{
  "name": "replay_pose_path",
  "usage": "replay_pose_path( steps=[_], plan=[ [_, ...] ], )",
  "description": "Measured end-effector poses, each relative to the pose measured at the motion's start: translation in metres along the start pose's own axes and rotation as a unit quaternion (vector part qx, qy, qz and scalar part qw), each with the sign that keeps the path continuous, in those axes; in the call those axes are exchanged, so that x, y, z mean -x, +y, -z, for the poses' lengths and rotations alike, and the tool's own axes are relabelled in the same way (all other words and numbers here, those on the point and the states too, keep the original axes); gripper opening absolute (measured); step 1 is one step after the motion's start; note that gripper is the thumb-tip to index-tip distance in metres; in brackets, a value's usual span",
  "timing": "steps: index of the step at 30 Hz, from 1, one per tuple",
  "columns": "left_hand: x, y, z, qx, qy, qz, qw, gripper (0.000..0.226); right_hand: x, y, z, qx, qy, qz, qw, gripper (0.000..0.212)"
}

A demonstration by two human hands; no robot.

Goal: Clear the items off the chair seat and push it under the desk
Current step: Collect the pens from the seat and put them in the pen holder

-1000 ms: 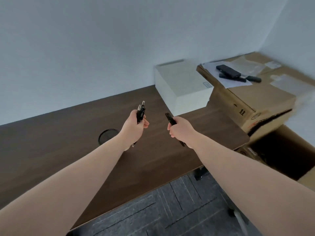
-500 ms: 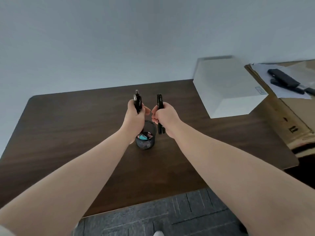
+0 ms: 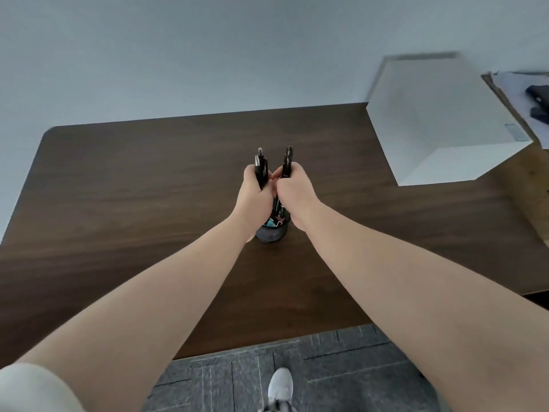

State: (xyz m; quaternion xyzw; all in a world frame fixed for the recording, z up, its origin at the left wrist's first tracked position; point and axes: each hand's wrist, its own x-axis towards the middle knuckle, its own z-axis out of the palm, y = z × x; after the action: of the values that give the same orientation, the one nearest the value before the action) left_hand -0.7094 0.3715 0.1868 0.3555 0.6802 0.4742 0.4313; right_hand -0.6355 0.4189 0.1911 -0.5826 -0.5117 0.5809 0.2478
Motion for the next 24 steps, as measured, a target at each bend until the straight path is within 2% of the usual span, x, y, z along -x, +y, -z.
replay_pose_path(
  steps=[4, 13, 16, 21, 24],
  plan=[
    [-0.004, -0.004, 0.001, -0.051, 0.01, 0.004, 0.999, 0.018, 0.001, 0.003, 0.003, 0.06, -0.017, 0.038, 0.997, 0.023],
    [-0.004, -0.007, 0.004, -0.143, -0.017, -0.006, 0.99, 0.067, 0.008, 0.007, 0.018, 0.189, -0.034, 0.126, 0.973, 0.058],
    [0.0, -0.006, 0.005, -0.203, -0.029, -0.034, 0.978, 0.071, 0.009, 0.012, 0.03, 0.246, -0.024, 0.153, 0.957, 0.063],
    [0.015, -0.004, 0.005, -0.362, -0.047, -0.06, 0.929, 0.069, 0.024, 0.02, 0.06, 0.308, -0.016, 0.145, 0.94, 0.066],
    [0.03, 0.007, 0.002, -0.401, -0.047, -0.059, 0.913, 0.068, 0.045, 0.025, 0.083, 0.335, -0.007, 0.143, 0.932, 0.066]
  ],
)
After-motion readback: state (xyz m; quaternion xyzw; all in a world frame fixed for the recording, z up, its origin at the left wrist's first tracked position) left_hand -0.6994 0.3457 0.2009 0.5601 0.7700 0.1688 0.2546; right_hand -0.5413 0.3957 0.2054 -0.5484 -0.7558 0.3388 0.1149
